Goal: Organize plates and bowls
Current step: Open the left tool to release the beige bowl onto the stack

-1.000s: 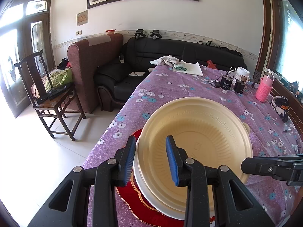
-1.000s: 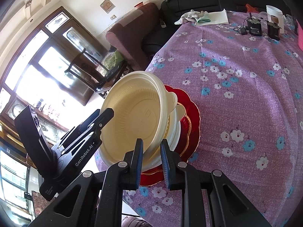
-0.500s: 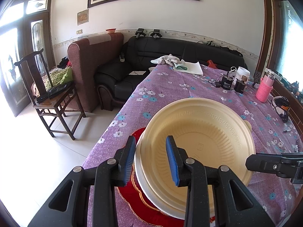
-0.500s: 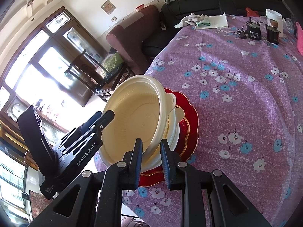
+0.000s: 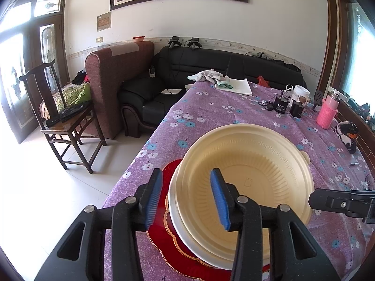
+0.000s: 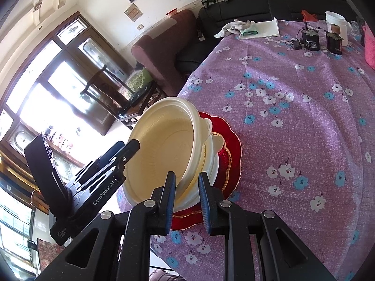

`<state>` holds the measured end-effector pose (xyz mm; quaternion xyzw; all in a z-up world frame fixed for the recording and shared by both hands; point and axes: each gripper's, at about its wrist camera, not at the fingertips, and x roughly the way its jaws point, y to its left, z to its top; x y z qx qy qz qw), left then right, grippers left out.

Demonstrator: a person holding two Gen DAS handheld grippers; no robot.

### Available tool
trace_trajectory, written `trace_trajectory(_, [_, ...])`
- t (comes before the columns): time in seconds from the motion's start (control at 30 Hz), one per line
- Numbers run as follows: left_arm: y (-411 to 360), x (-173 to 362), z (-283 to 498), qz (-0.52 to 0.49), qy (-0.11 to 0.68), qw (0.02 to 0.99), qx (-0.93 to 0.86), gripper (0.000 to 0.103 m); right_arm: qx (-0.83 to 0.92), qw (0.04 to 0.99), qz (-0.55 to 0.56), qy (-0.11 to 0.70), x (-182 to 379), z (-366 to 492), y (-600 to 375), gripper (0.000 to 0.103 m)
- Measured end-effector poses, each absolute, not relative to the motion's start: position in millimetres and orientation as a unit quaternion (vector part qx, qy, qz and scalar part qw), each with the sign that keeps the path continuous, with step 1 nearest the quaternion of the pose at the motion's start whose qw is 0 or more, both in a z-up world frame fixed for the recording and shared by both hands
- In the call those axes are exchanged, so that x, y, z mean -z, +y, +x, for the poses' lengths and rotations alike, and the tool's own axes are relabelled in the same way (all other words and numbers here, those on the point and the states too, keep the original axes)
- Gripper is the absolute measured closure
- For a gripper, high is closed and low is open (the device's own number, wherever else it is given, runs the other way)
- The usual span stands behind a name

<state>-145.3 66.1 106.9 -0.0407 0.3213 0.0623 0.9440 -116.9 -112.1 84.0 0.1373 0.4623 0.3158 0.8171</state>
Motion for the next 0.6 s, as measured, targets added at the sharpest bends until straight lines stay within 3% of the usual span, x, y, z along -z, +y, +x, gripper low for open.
trace_trajectory(0.23, [66, -107, -145, -0.041, 0.321, 0.944, -0.062, 0.052, -0.314, 0.819, 0.143, 0.459, -83, -118, -119, 0.080])
trace_trajectory(0.6, [70, -112, -150, -0.049, 0.319, 0.944, -0.064, 0.040, -0.305, 0.832, 0.149, 0.439, -85, -123, -135, 0.060])
